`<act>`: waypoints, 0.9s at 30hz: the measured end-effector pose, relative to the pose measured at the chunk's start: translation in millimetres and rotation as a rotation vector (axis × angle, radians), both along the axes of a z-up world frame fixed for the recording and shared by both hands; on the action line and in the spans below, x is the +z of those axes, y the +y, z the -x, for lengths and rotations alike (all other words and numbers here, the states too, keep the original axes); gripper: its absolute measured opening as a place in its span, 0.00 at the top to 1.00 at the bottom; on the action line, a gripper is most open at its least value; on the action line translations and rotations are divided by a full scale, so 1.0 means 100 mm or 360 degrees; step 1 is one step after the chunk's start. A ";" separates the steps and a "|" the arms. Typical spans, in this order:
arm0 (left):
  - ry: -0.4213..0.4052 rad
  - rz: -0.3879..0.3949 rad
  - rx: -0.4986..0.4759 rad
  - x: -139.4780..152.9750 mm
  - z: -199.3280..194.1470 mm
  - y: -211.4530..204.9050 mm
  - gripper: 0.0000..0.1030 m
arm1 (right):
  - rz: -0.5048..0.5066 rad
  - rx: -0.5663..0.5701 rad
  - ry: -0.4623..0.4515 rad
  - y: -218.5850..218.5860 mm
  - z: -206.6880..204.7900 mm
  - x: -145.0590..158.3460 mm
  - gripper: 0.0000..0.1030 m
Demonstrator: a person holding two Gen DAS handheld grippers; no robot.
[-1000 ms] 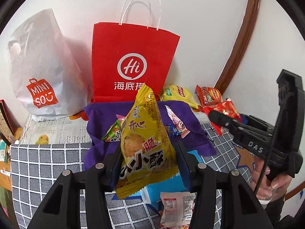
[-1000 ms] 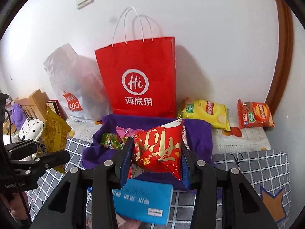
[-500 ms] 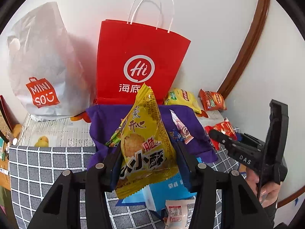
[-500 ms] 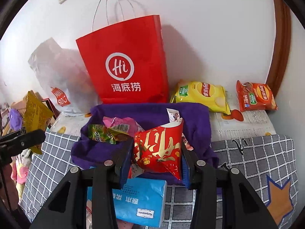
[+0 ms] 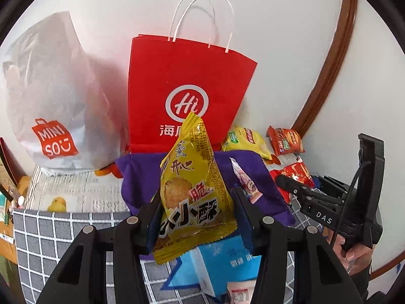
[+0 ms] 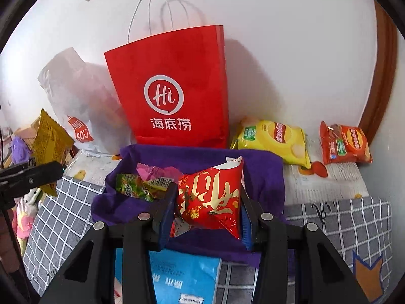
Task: Organize snacks
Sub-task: 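Open right tool dropping red candy pack while left tool drops yellow chip bag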
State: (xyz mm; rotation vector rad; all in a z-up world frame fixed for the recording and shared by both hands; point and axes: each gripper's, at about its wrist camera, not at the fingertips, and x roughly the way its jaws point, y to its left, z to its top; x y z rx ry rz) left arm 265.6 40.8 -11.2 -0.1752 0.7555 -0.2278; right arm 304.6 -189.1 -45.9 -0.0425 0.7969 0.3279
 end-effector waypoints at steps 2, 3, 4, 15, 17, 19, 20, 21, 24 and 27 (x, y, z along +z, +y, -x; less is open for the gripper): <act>0.0008 0.0011 0.0008 -0.01 -0.09 0.02 0.53 | -0.0005 0.0007 -0.0001 0.02 -0.07 -0.01 0.58; 0.0014 0.0015 0.0011 -0.02 -0.13 0.02 0.53 | -0.0007 0.0007 0.0006 0.02 -0.11 -0.01 0.58; 0.0017 0.0019 0.0014 -0.02 -0.17 0.02 0.53 | -0.0009 0.0005 0.0011 0.02 -0.14 -0.02 0.58; 0.0071 0.0011 0.0062 -0.17 -0.58 0.08 0.53 | -0.0049 0.0015 -0.0013 0.11 -0.51 0.02 0.58; 0.0103 0.0020 0.0061 -0.28 -0.63 0.09 0.53 | -0.0045 0.0019 -0.0010 0.12 -0.55 -0.04 0.58; 0.0139 0.0014 0.0063 -0.37 -0.68 0.10 0.53 | -0.0037 0.0030 0.0018 0.13 -0.60 -0.12 0.58; 0.0164 0.0005 0.0070 -0.41 -0.72 0.11 0.53 | -0.0018 0.0045 0.0040 0.14 -0.63 -0.17 0.58; 0.0164 0.0006 0.0076 -0.43 -0.73 0.12 0.53 | -0.0010 0.0049 0.0044 0.14 -0.64 -0.20 0.58; 0.0189 0.0003 0.0081 -0.52 -0.77 0.12 0.53 | 0.0021 0.0076 0.0088 0.16 -0.70 -0.33 0.58; 0.0222 -0.0003 0.0071 -0.61 -0.81 0.10 0.53 | 0.0046 0.0099 0.0136 0.16 -0.73 -0.44 0.58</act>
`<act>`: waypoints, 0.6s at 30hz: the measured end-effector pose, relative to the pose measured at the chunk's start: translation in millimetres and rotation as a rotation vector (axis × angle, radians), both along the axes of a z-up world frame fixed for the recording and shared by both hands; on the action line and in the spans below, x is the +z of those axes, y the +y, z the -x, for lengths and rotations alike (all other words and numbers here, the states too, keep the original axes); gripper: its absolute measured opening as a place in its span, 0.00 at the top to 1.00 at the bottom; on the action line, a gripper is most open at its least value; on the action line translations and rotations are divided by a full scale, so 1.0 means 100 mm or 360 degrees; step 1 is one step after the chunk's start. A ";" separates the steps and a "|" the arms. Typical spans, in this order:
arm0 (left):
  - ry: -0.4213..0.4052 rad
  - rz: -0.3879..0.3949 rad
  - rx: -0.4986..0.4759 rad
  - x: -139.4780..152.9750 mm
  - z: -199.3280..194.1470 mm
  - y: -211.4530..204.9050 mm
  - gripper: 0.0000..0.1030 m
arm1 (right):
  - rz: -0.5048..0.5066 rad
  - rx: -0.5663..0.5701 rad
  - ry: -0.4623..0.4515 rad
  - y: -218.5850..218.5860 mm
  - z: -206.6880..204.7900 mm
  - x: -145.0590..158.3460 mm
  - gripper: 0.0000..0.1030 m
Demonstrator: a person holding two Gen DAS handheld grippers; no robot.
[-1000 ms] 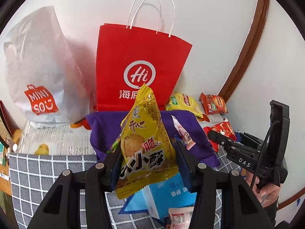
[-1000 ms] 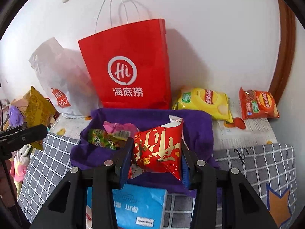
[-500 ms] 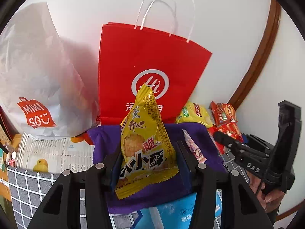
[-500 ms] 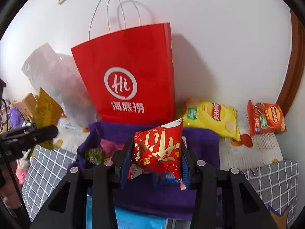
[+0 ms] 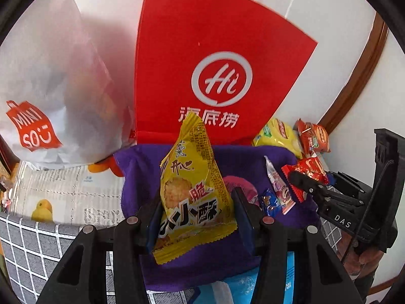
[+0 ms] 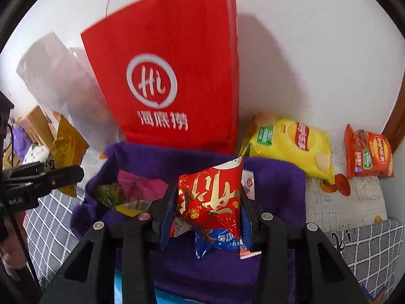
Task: Organize snacks
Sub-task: 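Open right tool dropping red candy pack while left tool drops yellow chip bag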
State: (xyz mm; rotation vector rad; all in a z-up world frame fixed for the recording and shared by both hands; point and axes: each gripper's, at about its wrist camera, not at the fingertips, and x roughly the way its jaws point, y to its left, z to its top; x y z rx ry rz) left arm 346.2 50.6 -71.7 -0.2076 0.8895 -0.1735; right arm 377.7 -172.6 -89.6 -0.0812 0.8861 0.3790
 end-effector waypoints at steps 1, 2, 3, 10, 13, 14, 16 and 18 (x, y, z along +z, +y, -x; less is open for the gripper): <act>0.0007 -0.0002 -0.0003 -0.02 -0.01 -0.01 0.53 | 0.0010 0.0010 0.0018 0.01 -0.02 -0.04 0.58; 0.0013 -0.0001 -0.0006 -0.04 -0.02 -0.01 0.53 | 0.0025 0.0022 0.0031 0.02 -0.03 -0.07 0.58; 0.0020 0.0001 -0.0009 -0.05 -0.03 -0.01 0.53 | 0.0039 0.0027 0.0039 0.03 -0.04 -0.10 0.58; 0.0062 0.0027 -0.0004 -0.11 -0.07 0.06 0.53 | 0.0087 0.0070 0.0107 0.09 -0.07 -0.25 0.57; 0.0082 0.0040 -0.0021 -0.12 -0.08 0.08 0.53 | 0.0098 0.0067 0.0142 0.09 -0.10 -0.32 0.57; 0.0086 0.0048 -0.0027 -0.13 -0.08 0.09 0.53 | 0.0103 0.0062 0.0159 0.09 -0.12 -0.35 0.57; 0.0105 0.0047 -0.0051 -0.15 -0.09 0.07 0.53 | 0.0113 0.0054 0.0175 0.08 -0.13 -0.38 0.57; 0.0133 0.0039 -0.0064 -0.19 -0.11 0.04 0.53 | 0.0125 0.0055 0.0189 0.08 -0.14 -0.41 0.57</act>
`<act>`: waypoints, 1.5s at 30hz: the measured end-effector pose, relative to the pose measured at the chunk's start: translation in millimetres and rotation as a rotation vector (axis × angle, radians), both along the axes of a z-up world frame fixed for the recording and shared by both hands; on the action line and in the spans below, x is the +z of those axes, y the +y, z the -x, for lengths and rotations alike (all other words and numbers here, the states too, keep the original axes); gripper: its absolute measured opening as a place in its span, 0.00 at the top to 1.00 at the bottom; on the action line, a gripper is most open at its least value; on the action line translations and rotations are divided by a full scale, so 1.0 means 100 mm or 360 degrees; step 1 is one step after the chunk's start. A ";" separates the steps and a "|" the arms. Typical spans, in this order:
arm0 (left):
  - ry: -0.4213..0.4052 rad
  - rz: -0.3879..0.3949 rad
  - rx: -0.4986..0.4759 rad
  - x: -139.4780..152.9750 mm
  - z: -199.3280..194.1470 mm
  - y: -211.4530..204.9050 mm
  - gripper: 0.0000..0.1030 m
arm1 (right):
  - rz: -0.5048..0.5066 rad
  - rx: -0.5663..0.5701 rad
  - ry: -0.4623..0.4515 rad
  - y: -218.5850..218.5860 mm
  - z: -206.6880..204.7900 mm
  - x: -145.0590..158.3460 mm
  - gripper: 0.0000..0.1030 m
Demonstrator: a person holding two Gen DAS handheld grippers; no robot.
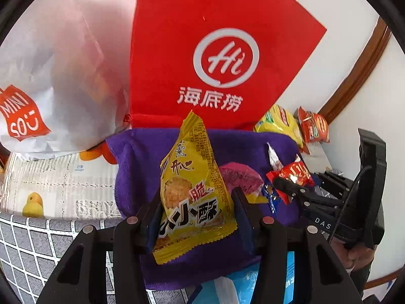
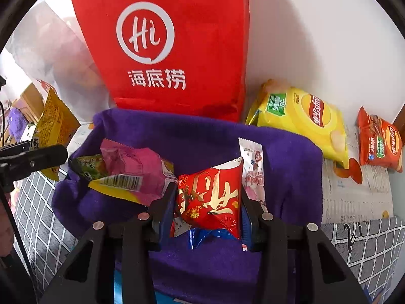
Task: Organize snacks
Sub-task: 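Open right tool dropping red candy pack while left tool drops yellow chip bag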
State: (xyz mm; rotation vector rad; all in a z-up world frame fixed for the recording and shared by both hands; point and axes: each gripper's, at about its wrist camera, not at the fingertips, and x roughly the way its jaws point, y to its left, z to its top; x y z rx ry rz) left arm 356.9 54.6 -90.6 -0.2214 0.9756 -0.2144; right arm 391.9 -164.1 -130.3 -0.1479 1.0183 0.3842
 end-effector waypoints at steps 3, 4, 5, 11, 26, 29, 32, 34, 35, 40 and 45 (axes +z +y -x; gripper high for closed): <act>0.0044 -0.0023 -0.0009 -0.06 -0.03 -0.04 0.53 | 0.0020 0.0004 0.0021 0.01 -0.01 -0.04 0.57; 0.0057 -0.0031 -0.0008 -0.08 -0.03 -0.05 0.53 | 0.0027 0.0003 0.0026 0.01 -0.02 -0.05 0.57; 0.0064 -0.0035 -0.0009 -0.09 -0.04 -0.05 0.53 | 0.0033 0.0000 0.0028 0.01 -0.02 -0.06 0.57; 0.0107 -0.0062 -0.0036 -0.15 -0.06 -0.10 0.53 | 0.0044 -0.0014 0.0040 0.00 -0.02 -0.09 0.56; 0.0168 -0.0063 -0.0060 -0.26 -0.12 -0.17 0.52 | 0.0033 0.0008 0.0041 0.02 -0.01 -0.02 0.52; 0.0174 -0.0051 -0.0062 -0.26 -0.12 -0.17 0.51 | 0.0016 0.0001 0.0003 0.01 0.03 0.07 0.49; 0.0182 -0.0054 -0.0078 -0.25 -0.11 -0.17 0.50 | -0.0014 -0.0014 -0.0050 -0.03 0.06 0.20 0.46; 0.0184 -0.0035 -0.0101 -0.22 -0.10 -0.19 0.46 | -0.0016 -0.0029 -0.0076 -0.05 0.08 0.28 0.46; 0.0183 -0.0022 -0.0108 -0.21 -0.09 -0.19 0.41 | -0.0020 -0.0042 -0.0095 -0.06 0.10 0.33 0.46; 0.0129 -0.0015 -0.0117 -0.05 0.00 -0.17 0.35 | 0.0005 -0.0072 -0.0220 -0.09 0.26 0.52 0.46; 0.0066 0.0030 -0.0142 0.13 0.10 -0.15 0.34 | -0.0006 -0.0132 -0.0265 -0.19 0.51 0.63 0.46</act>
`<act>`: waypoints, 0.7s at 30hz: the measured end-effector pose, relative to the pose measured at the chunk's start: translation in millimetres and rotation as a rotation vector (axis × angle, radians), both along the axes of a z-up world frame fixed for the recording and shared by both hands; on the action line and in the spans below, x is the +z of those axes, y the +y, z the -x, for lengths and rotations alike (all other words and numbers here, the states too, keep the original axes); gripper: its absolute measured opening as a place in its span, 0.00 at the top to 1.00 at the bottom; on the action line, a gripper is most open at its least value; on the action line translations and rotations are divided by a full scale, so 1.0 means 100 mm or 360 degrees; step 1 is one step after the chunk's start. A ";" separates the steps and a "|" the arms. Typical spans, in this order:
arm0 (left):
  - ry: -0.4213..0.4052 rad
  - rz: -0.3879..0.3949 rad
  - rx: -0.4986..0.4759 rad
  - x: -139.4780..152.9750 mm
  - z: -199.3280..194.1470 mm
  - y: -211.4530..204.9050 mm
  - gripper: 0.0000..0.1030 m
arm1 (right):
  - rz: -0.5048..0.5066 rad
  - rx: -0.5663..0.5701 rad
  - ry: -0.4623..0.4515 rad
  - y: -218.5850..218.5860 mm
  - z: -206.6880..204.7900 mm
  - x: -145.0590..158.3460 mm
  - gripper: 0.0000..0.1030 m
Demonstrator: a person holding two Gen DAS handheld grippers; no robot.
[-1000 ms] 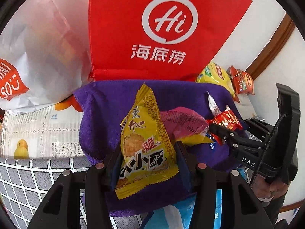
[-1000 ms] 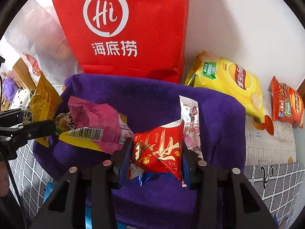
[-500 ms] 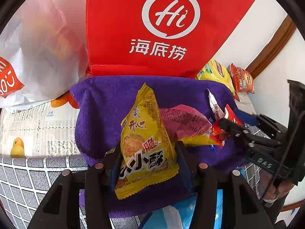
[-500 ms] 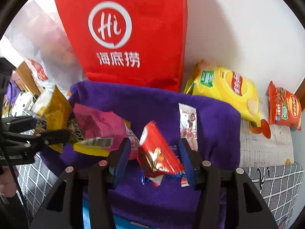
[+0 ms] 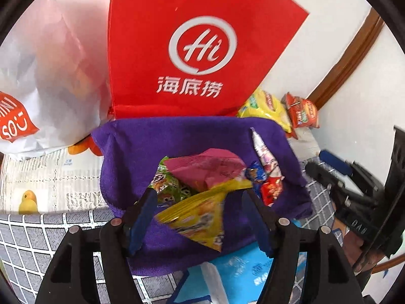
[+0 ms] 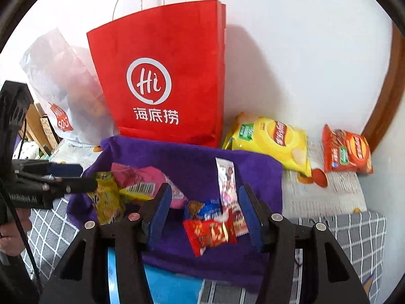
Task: Organize snacks
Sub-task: 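Open right tool dropping red candy pack while left tool drops yellow chip bag, then withdraw both open tools back toward the remaining snacks on the bedspread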
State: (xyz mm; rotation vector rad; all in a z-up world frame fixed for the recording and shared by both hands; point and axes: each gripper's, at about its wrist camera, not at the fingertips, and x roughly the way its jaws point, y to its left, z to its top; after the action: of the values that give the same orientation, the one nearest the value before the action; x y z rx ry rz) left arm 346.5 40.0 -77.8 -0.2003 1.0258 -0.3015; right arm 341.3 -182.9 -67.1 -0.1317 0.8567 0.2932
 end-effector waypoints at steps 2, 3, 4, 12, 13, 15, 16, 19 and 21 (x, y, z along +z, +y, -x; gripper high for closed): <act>-0.0026 0.0013 -0.0013 0.07 0.04 -0.01 0.34 | 0.0011 -0.0027 -0.0002 -0.05 0.11 0.04 0.46; -0.0037 0.0015 -0.0019 0.10 0.06 -0.02 0.34 | 0.0023 -0.0038 -0.0007 -0.06 0.17 0.05 0.46; -0.0049 0.0015 -0.0036 0.14 0.09 -0.03 0.34 | 0.0036 -0.0051 -0.0012 -0.08 0.23 0.06 0.46; -0.0143 0.0026 -0.0087 0.39 0.30 -0.08 0.34 | 0.0081 -0.0171 -0.0014 -0.28 0.73 0.19 0.46; -0.0158 0.0018 -0.0090 0.42 0.33 -0.09 0.34 | 0.0087 -0.0179 -0.0018 -0.30 0.78 0.20 0.46; -0.0189 -0.0019 -0.0098 0.48 0.39 -0.14 0.34 | 0.0085 -0.0198 -0.0029 -0.35 0.94 0.24 0.46; -0.0195 -0.0033 -0.0098 0.50 0.42 -0.16 0.34 | 0.0078 -0.0202 -0.0027 -0.37 0.98 0.25 0.46; -0.0211 -0.0049 -0.0106 0.55 0.50 -0.23 0.34 | 0.0034 -0.0223 -0.0022 -0.46 1.19 0.29 0.46; -0.0232 -0.0065 -0.0110 0.59 0.57 -0.28 0.34 | 0.0007 -0.0231 -0.0017 -0.51 1.29 0.30 0.46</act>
State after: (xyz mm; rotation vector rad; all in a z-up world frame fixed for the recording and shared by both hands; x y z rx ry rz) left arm 289.1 12.4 -18.9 -0.1048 0.8950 -0.3523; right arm 212.5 -233.9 -37.0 -0.0749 0.8517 0.1544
